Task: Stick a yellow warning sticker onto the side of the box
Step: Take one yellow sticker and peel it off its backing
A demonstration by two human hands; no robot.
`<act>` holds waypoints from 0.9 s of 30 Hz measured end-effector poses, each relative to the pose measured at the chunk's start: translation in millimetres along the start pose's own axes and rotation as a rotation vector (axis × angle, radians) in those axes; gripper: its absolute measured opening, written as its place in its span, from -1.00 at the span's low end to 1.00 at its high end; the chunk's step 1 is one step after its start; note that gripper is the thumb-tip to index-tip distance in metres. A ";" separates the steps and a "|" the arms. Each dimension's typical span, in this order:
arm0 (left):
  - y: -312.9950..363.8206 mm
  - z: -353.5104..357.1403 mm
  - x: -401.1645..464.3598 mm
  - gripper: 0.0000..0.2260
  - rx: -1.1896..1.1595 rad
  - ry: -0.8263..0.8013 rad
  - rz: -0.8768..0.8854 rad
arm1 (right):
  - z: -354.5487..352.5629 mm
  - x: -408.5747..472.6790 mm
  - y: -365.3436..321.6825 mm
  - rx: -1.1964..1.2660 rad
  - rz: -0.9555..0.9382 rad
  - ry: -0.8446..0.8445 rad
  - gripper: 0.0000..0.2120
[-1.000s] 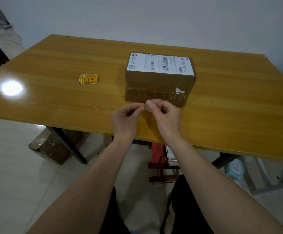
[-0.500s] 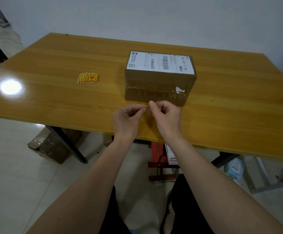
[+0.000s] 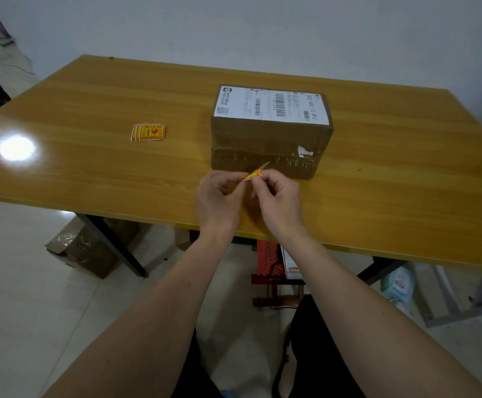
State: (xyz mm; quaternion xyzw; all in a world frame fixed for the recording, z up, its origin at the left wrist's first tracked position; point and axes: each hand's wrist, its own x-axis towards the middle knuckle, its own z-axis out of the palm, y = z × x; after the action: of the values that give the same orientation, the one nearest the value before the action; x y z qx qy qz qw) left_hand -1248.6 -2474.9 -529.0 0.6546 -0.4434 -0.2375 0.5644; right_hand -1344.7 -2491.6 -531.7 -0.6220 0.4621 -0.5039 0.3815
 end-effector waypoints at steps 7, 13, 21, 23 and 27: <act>3.4 -7.0 0.9 -0.94 -0.222 -0.016 -0.156 | -1.0 0.2 -1.9 0.082 0.028 0.105 -0.90; 3.0 -4.8 0.4 -0.87 -0.163 -0.099 -0.141 | -4.1 3.8 1.4 0.042 0.061 0.189 -0.93; 3.5 -3.3 -1.9 -0.74 -0.102 -0.093 -0.014 | 2.8 -0.6 7.7 -0.222 -0.144 0.138 -0.86; 1.3 -1.8 -3.0 -0.82 -0.098 -0.062 -0.032 | 3.8 -1.9 6.9 -0.243 -0.175 0.121 -0.87; -1.7 0.0 -2.4 -0.93 -0.144 0.010 -0.113 | 2.0 -1.8 2.3 -0.130 -0.068 0.178 -0.96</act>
State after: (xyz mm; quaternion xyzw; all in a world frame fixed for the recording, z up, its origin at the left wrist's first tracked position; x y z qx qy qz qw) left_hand -1249.2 -2472.9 -531.0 0.6374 -0.3847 -0.2972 0.5979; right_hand -1343.3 -2490.5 -534.8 -0.6135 0.5046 -0.5387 0.2807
